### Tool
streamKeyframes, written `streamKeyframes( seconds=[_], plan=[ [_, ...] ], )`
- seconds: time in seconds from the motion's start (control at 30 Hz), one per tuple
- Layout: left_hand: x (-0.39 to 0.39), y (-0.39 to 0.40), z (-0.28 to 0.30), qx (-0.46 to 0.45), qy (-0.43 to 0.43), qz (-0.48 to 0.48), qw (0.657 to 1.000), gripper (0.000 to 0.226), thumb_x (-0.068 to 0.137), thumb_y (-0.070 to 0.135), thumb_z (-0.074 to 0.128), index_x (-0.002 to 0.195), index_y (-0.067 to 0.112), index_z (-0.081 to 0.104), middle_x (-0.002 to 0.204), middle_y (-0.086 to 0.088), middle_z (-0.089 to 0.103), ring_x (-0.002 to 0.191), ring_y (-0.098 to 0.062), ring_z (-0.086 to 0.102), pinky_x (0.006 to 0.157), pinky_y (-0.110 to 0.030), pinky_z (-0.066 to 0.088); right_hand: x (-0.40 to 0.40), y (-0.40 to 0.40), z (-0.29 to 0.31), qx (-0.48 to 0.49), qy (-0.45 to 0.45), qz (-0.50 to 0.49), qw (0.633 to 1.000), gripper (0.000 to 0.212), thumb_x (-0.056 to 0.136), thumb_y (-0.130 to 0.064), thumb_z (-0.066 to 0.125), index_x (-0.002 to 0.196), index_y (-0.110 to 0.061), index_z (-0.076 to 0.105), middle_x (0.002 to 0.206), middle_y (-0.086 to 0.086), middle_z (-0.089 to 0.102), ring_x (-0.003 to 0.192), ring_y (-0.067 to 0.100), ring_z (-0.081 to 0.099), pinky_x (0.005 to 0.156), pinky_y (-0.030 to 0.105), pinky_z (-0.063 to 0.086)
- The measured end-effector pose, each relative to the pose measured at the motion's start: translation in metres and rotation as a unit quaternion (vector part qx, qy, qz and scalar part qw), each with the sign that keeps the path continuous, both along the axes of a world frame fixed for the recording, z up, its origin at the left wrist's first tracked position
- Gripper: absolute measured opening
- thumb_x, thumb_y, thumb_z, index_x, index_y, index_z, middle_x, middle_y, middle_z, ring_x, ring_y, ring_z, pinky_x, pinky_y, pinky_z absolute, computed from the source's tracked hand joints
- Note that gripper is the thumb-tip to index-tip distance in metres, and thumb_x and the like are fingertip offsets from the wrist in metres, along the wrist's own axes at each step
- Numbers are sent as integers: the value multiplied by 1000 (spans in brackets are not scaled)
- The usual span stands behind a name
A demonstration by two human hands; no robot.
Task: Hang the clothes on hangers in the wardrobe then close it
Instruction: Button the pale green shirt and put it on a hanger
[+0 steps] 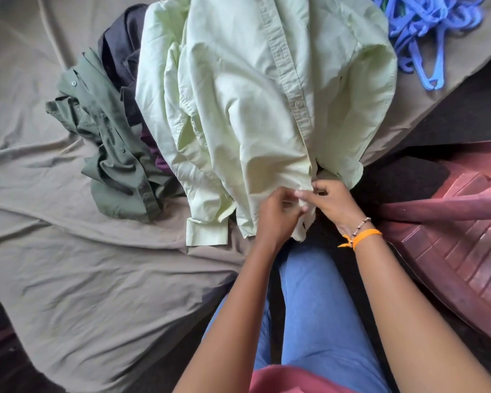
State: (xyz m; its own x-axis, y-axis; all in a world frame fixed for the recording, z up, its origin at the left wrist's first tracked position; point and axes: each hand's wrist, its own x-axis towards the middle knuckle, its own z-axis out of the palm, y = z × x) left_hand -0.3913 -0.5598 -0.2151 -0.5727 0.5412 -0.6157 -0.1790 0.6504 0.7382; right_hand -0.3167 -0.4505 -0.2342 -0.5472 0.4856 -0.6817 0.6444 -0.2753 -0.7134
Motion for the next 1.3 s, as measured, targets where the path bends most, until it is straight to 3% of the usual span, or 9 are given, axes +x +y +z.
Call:
streamKeyframes(
  seconds=[0.1,0.23,0.33,0.47,0.7,0.83,0.97,1.17,1.3],
  plan=[
    [5,0,11,11,21,43,999,13,80,13,72,82,13,60,70,11,58,65,2,52,62,-10,41,6,0,14,-52,54,-23,997,35,82,-25,71,76,8,62,75,14,59,78,19,56,79,39,42],
    [-1,-11,14,26,-7,71,997,13,81,9,71,73,14,61,64,9,60,58,-1,53,57,-11,39,10,-3,25,-37,99,-64,992,24,64,-33,80,81,-22,66,93,4,62,97,20,55,93,38,43],
    [-4,-21,17,30,-55,98,993,16,78,9,75,73,15,61,63,5,57,58,-6,52,54,-11,40,14,-7,27,65,78,-125,987,26,68,-23,69,85,-29,51,91,-2,54,91,12,50,85,34,41],
    [4,-30,25,27,-62,83,994,19,75,18,80,68,15,61,61,6,57,52,1,48,51,-10,37,19,-17,37,62,70,-240,966,31,83,-11,67,95,-27,44,83,6,63,74,18,59,71,35,48],
    [19,-34,30,61,-72,52,994,5,83,14,71,82,14,65,68,7,58,58,-3,50,56,-14,38,35,-33,42,145,62,-207,965,20,87,-10,64,69,-20,61,65,-4,57,63,5,48,63,27,40],
    [25,-32,28,69,-71,50,994,14,89,10,60,102,14,61,80,3,54,72,-13,51,69,-24,43,34,-37,46,72,80,-202,973,20,87,1,60,83,-18,62,81,3,66,77,13,60,76,33,50],
    [31,-30,29,84,-106,91,987,14,94,7,51,86,15,60,83,4,57,77,-9,51,72,-20,42,36,-33,42,26,66,-215,974,20,82,-8,62,85,-23,49,76,2,56,77,21,52,75,41,45],
    [32,-28,27,126,-221,148,956,13,96,10,53,87,15,62,83,-1,62,78,-13,58,74,-24,47,41,-14,54,95,89,-212,969,29,88,8,52,80,-20,55,77,-4,57,68,-5,52,72,12,42],
    [38,-29,21,51,-54,72,995,6,87,12,65,90,15,60,72,7,53,62,-6,48,61,-18,40,49,-3,58,114,90,-165,975,32,81,6,63,94,-21,55,87,-2,60,73,3,56,69,15,47]
  ],
)
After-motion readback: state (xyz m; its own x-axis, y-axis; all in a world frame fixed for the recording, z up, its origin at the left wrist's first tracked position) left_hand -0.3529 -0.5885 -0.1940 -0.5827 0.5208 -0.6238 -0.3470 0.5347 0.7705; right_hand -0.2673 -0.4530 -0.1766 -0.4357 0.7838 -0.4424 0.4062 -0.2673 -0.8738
